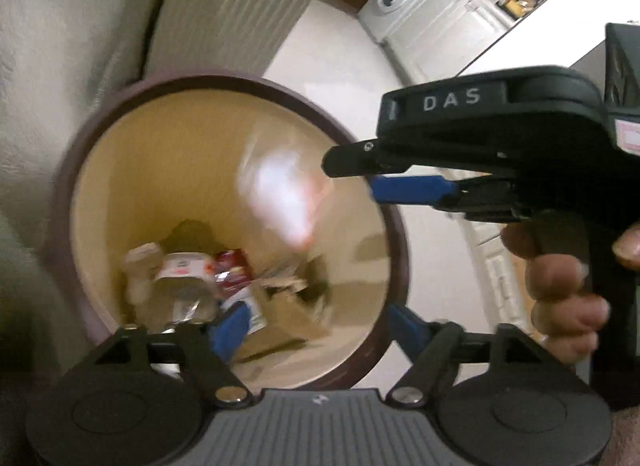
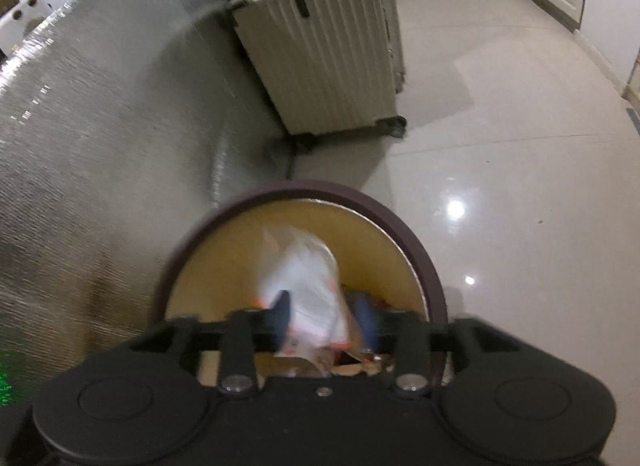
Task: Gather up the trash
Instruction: 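Open the left tool to drop the box while the right tool drops the bag, then withdraw both tools upward from the wastebasket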
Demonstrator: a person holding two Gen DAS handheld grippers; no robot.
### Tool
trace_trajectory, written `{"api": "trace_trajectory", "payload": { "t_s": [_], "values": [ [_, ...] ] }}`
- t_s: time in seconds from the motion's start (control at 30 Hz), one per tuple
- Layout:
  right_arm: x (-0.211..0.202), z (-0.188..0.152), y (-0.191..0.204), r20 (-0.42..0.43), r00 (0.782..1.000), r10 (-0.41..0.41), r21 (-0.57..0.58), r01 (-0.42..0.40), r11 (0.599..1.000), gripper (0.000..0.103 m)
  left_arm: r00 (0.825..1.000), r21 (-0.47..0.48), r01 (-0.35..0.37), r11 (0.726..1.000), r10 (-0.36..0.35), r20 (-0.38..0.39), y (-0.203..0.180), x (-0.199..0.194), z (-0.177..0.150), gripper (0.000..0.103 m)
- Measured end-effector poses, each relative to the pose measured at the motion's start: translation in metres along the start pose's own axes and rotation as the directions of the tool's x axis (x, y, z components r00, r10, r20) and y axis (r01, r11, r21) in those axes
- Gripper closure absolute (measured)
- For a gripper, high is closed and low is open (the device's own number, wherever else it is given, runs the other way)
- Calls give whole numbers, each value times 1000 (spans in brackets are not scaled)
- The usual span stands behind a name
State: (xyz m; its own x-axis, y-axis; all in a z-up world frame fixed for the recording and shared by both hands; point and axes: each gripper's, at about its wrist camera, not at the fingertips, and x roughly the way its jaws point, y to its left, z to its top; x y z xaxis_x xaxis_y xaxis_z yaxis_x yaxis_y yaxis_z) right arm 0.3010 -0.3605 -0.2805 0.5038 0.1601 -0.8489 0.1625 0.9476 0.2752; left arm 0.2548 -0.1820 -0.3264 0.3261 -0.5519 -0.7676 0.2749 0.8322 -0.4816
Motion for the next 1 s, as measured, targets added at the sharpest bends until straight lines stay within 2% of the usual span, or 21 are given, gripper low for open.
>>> {"api": "trace_trajectory", "payload": {
  "t_s": [0.2, 0.43, 0.77, 1.0],
  "values": [
    [-6, -10, -5, -22, 1000, 5, 1, -5, 1000, 59, 994, 13, -107, 994, 107, -15, 1, -13, -3, 20],
    [-26, -23, -3, -26, 999, 26, -32, -27, 999, 58, 989, 25, -146, 989, 145, 11, -1, -34, 0, 13],
    [-62, -32, 4, 18, 998, 58, -88, -56, 995, 49, 975, 55, -223, 973, 222, 32, -16, -71, 2, 3],
    [-95, -42, 4, 61, 996, 71, -117, -64, 991, 40, 961, 53, -274, 960, 271, 55, -23, -99, 2, 0]
  ]
}}
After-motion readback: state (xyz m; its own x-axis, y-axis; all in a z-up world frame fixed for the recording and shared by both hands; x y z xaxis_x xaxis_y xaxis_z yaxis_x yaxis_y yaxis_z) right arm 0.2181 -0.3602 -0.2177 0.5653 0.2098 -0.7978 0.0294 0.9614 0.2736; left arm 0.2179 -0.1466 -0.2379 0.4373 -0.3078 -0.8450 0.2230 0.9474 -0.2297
